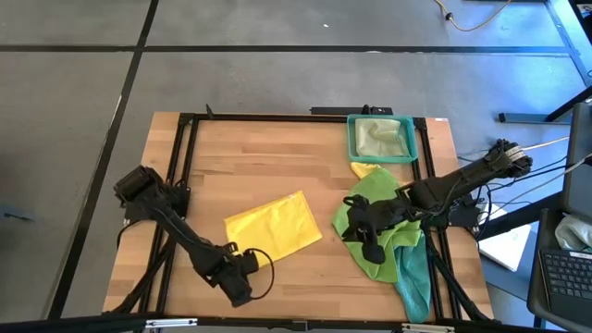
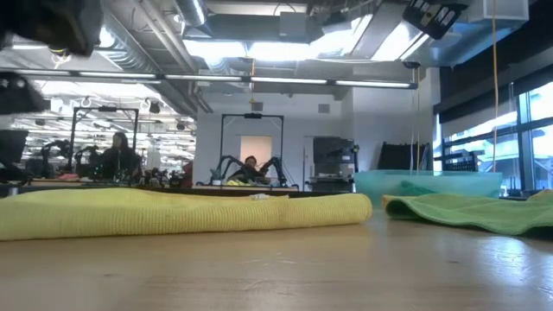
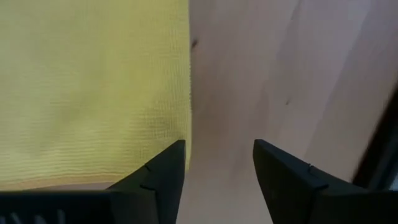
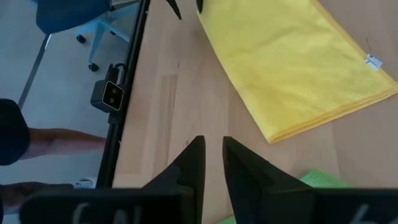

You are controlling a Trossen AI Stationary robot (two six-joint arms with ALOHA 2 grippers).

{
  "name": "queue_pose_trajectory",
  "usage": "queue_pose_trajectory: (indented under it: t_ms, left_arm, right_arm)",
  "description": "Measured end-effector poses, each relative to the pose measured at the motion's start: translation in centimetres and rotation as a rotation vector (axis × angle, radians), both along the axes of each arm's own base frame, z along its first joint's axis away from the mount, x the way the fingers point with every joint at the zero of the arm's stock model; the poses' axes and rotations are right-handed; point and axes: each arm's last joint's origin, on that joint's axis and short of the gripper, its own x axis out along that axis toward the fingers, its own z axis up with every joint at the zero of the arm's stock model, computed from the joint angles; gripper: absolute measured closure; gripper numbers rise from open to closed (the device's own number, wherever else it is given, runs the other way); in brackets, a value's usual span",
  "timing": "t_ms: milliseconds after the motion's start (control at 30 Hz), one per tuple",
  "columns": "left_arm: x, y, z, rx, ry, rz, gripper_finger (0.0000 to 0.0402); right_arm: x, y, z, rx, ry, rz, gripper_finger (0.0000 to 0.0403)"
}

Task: Fold microfiber towels
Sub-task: Fold the left yellow microfiber cloth

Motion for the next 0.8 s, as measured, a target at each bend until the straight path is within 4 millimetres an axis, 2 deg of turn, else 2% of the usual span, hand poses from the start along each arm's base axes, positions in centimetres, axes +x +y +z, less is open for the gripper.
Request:
queue_pose_trajectory:
  t_ms: [133, 533, 800]
  left_arm:
    - [0.1, -0.1, -0.8, 0.004, 0.023, 0.049, 0.0219]
    - [1.2, 1.5, -0.2, -0.021, 0.03, 0.088, 0.0224]
    - [0.6, 1.5, -0.3, 0.034, 0.055, 0.04, 0.0226]
  right_arm:
    - [0.0, 0.0, 0.0, 0.016, 0.007, -0.016, 0.0343]
    - [0.0, 0.0, 0.0, 0.013, -0.003, -0.009, 0.0343]
    - [0.1, 0.0, 0.1, 0.003, -0.02, 0.005, 0.0343]
